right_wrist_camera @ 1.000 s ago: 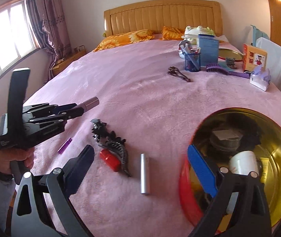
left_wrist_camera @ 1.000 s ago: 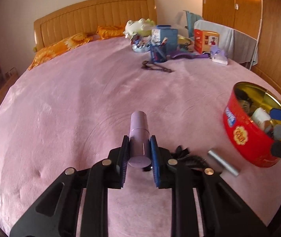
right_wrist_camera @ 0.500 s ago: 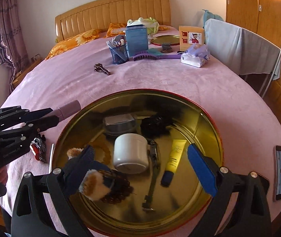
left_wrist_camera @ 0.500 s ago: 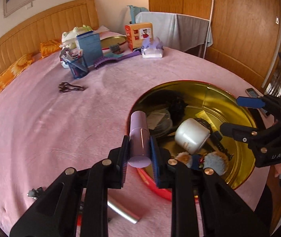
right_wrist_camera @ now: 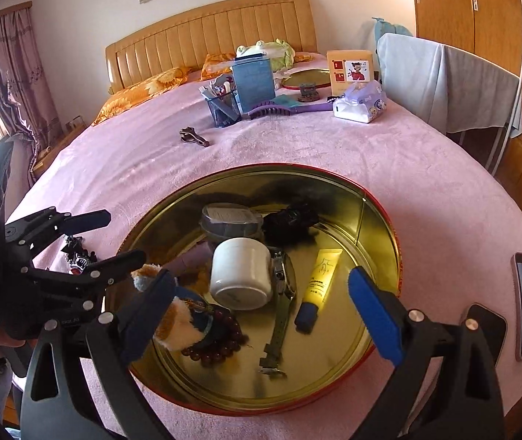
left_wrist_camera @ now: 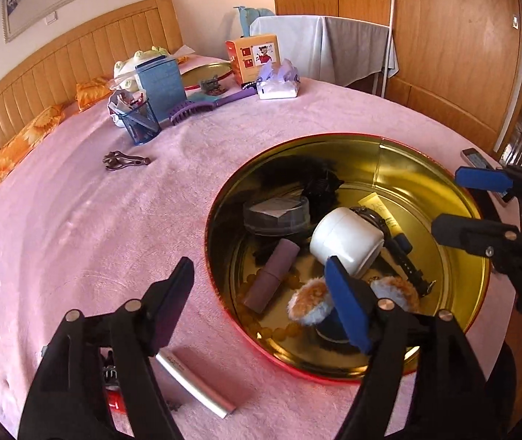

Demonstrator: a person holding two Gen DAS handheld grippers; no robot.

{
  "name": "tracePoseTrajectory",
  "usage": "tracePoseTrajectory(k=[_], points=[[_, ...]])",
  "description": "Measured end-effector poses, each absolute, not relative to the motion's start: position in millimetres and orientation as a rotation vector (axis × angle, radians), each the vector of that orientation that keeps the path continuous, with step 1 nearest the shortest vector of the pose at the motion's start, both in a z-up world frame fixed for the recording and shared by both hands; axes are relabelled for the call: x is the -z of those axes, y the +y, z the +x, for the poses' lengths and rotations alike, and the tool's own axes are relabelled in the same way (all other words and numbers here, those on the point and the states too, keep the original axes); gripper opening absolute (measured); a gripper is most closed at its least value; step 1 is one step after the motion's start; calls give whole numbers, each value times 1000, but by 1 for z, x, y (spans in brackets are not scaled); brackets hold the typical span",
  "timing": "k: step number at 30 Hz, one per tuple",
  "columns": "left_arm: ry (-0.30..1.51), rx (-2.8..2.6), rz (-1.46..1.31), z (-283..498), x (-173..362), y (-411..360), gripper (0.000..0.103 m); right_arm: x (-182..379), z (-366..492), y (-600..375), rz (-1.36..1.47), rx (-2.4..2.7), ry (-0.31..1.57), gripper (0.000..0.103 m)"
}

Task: Organize jewelry
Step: 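Carry the lavender tube into the red tin and open the left gripper, then reach the left gripper to the purple glitter tube and grasp it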

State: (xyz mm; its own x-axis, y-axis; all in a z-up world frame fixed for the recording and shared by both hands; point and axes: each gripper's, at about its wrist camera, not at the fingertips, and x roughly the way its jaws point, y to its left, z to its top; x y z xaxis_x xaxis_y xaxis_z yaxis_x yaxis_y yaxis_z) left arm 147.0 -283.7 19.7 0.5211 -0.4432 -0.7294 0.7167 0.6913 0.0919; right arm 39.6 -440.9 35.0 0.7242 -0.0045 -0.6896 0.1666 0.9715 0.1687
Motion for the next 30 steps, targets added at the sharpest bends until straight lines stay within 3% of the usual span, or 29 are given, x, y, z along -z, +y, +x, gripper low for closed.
tracePoseTrajectory(k=[18, 30], points=[[802, 354, 263, 145, -4, -48, 78, -50, 67, -262, 133, -255, 742, 96], [926, 242, 201, 175, 61, 19, 78, -17, 77, -173, 72, -384, 826, 96]])
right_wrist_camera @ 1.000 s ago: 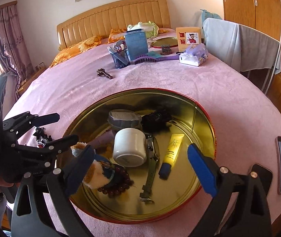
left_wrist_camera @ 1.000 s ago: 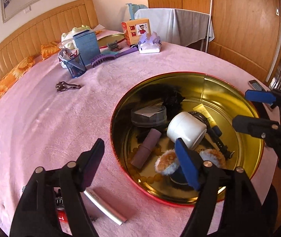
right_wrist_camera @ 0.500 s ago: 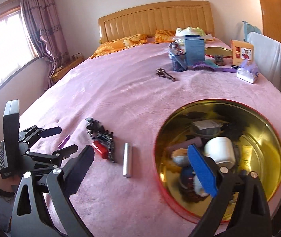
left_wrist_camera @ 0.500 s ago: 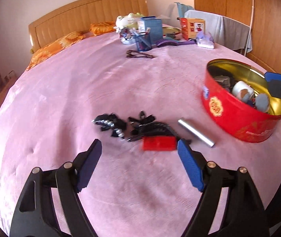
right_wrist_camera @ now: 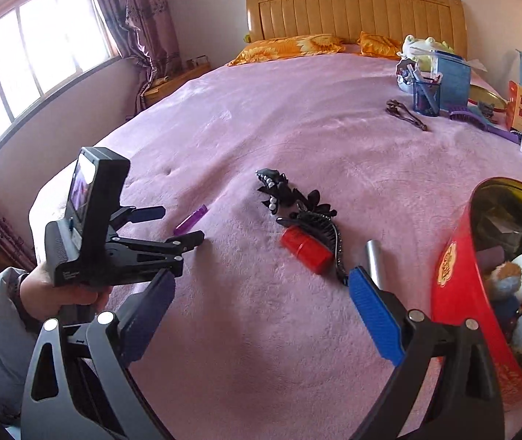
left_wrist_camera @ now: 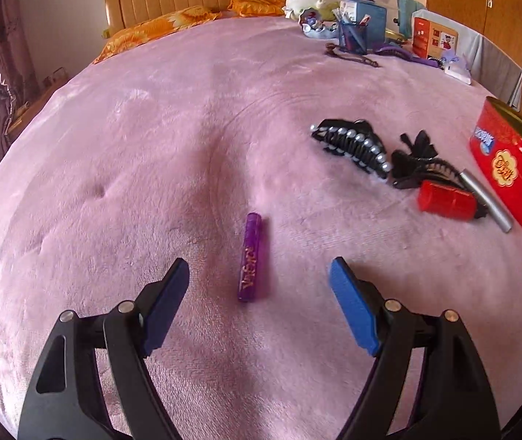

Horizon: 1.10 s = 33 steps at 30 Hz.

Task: Organize jewelry
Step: 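Reach the left gripper to the purple glitter tube and grasp it, then carry the purple glitter tube into the red tin and release it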

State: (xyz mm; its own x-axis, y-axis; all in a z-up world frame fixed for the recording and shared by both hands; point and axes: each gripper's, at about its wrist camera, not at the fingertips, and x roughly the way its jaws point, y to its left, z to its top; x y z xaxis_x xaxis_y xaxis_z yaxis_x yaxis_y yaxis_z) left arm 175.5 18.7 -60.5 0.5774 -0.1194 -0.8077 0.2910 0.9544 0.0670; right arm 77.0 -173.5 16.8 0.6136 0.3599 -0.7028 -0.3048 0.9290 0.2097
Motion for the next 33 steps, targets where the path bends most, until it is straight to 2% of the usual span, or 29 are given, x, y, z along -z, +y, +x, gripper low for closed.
tracePoseTrajectory(k=[4, 6, 7, 8, 12, 18, 25, 33], points=[[931, 270, 143, 177, 68, 27, 76, -10, 75, -173, 75, -375, 846, 96], [925, 282, 143, 176, 65, 26, 55, -8, 75, -176, 82, -371, 851, 97], [937, 315, 128, 176, 65, 26, 22, -8, 75, -178, 86, -368, 852, 96], [962, 333, 122, 177, 67, 25, 10, -8, 74, -178, 90, -366, 850, 96], [949, 346, 141, 170, 61, 19, 10, -11, 71, -183, 106, -365, 841, 96], [850, 432, 139, 154, 15, -13, 10, -32, 58, -206, 88, -342, 772, 96], [768, 607, 176, 145, -31, -102, 10, -50, 41, -281, 97, -167, 701, 96], [753, 765, 295, 135, -39, -220, 10, -39, 20, -372, 158, 7, 699, 96]])
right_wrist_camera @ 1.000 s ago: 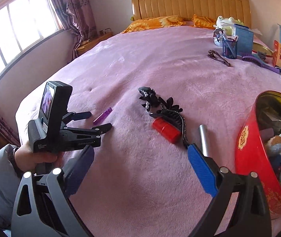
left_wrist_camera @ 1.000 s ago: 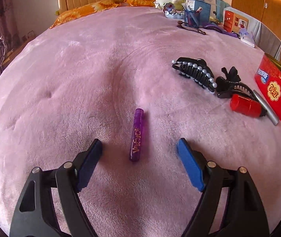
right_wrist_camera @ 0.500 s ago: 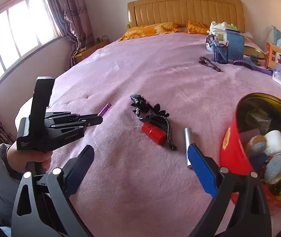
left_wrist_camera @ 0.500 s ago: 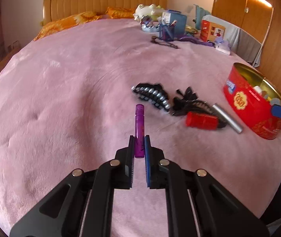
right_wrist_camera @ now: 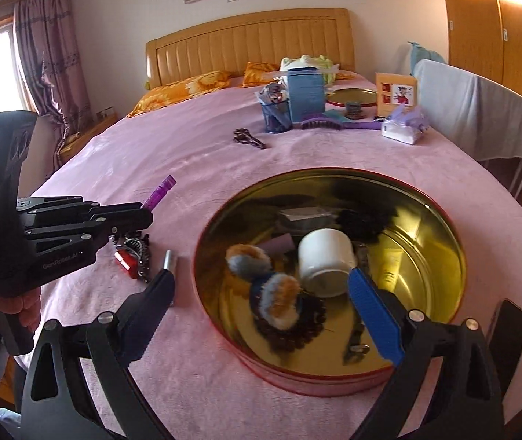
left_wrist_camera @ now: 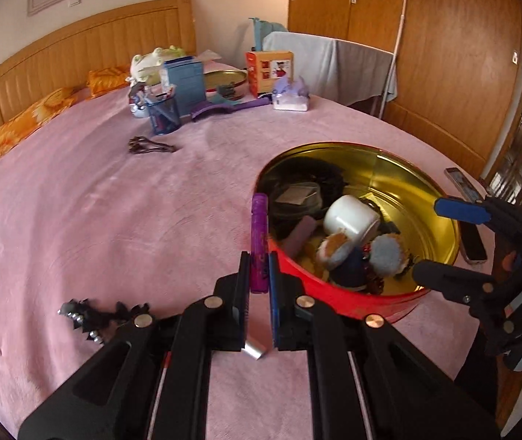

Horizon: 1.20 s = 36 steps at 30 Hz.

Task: Organize jewelry
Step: 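Carry the purple glitter tube into the red tin and release it, then reach the right gripper to the black pearl claw clip and grasp it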

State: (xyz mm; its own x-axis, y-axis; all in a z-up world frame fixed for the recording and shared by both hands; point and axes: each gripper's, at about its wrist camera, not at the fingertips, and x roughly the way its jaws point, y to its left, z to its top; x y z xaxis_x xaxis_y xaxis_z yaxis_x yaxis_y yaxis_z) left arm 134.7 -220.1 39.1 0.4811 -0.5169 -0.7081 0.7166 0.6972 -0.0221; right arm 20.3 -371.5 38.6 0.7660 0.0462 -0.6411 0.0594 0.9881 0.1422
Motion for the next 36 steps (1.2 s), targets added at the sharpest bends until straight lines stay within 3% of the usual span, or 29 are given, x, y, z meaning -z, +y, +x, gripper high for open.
tracePoseTrajectory(k=[6, 15, 16, 17, 19, 28, 36], points=[[814, 790, 378, 141, -18, -283, 10, -23, 11, -407, 199, 55, 715, 96], [816, 759, 432, 140, -9, -299, 13, -19, -1, -426, 223, 69, 706, 96], [817, 756, 434, 140, -9, -298, 22, -20, -2, -426, 225, 70, 703, 96], [813, 752, 435, 139, -10, -298, 44, -21, -2, -425, 228, 69, 702, 96], [782, 733, 428, 136, -14, -291, 67, -23, -2, -423, 231, 66, 700, 96], [764, 653, 398, 121, -12, -220, 81, -34, 12, -378, 186, -6, 709, 96], [775, 443, 258, 138, -7, -97, 82, -36, 53, -291, 110, -163, 739, 97]])
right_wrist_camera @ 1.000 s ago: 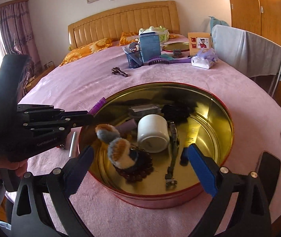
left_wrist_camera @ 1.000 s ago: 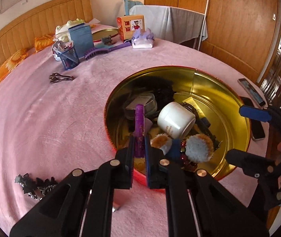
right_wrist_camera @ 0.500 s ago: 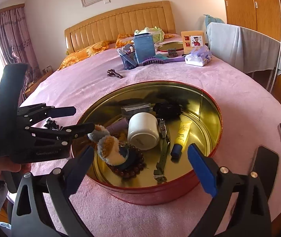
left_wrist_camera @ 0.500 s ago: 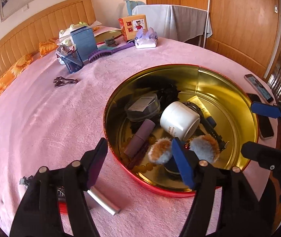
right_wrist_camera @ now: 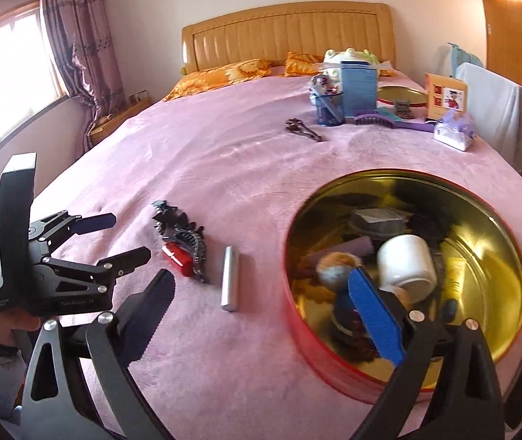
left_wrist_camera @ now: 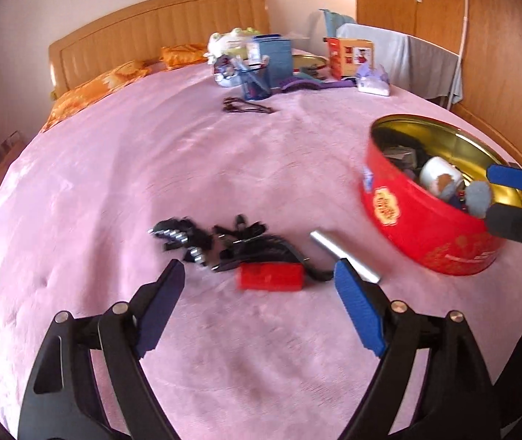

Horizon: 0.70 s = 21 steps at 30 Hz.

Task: Organize jewelry
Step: 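Reach the right gripper to the black pearl claw clip and grasp it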

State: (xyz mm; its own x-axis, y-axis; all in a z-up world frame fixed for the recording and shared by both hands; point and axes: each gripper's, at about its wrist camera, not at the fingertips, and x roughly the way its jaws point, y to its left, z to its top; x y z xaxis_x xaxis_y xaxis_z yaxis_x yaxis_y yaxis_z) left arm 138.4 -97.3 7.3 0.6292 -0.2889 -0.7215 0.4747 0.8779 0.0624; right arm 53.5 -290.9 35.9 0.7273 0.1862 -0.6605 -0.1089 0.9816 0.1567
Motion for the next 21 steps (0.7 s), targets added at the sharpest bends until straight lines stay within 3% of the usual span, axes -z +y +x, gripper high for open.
tracePoseTrajectory(k=[11, 21], points=[[801, 270, 85, 164, 2, 38, 82, -14, 143, -155, -8, -351, 817, 97], [804, 246, -3, 169, 17, 87, 82, 39, 237, -97, -82, -321, 951, 96]])
